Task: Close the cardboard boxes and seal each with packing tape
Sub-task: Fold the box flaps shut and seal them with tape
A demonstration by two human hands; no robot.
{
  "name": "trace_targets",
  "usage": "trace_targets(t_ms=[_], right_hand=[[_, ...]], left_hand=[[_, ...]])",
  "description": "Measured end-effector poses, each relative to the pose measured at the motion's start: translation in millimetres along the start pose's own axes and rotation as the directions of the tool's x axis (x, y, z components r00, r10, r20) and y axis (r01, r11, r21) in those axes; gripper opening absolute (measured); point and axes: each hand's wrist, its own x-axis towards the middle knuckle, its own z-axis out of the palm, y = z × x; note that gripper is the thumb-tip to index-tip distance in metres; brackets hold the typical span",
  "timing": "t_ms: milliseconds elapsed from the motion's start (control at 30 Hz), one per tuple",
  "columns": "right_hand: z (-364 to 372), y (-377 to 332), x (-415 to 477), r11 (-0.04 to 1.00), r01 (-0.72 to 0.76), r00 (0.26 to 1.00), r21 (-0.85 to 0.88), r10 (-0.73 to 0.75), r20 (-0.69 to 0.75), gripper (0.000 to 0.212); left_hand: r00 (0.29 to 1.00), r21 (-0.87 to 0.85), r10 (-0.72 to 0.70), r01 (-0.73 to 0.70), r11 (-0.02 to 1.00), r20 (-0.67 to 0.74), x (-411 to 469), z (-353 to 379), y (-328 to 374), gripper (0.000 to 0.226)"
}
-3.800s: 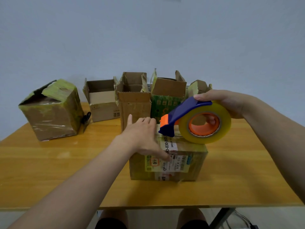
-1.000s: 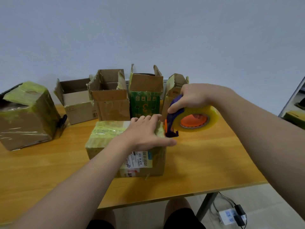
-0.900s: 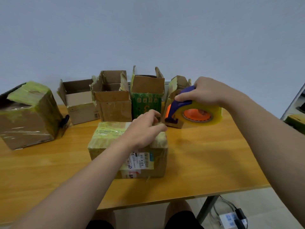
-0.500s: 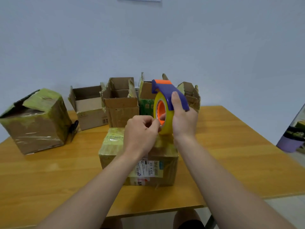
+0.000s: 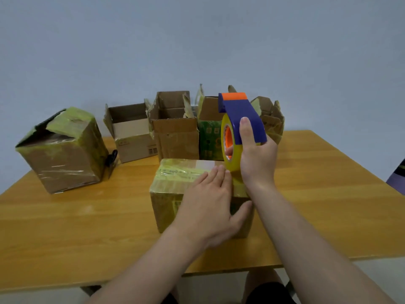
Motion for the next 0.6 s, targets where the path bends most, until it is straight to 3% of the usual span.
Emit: trace_targets(t_ms=[133, 400, 533, 600], right_hand=[[2, 0, 1, 0.998, 0.031, 0.999, -0.048, -0.031, -0.020, 0.036], [1, 0, 1, 0.999, 0.014, 0.999, -0.035, -0.015, -0.029, 0.042], [-1, -2, 2, 1.000, -0.003, 1.000, -0.012, 0.003, -0.011, 0.041], [-4, -6, 2, 1.000, -0.009, 1.000, 0.002, 0.009, -0.002, 0.040]], left_hand=[[0.998, -0.061, -0.051, 0.052, 0.997, 0.023, -10, -7, -39, 0.087], [0.927, -0.110, -0.373, 0.369, 0.923, -0.026, -36, -12, -78, 0.106], [0.905, 0.073, -0.425, 0.423, 0.903, 0.011, -15, -17, -53, 0.119], [0.915, 0.142, -0.404, 0.399, 0.906, 0.010, -3, -19, -40, 0.112]])
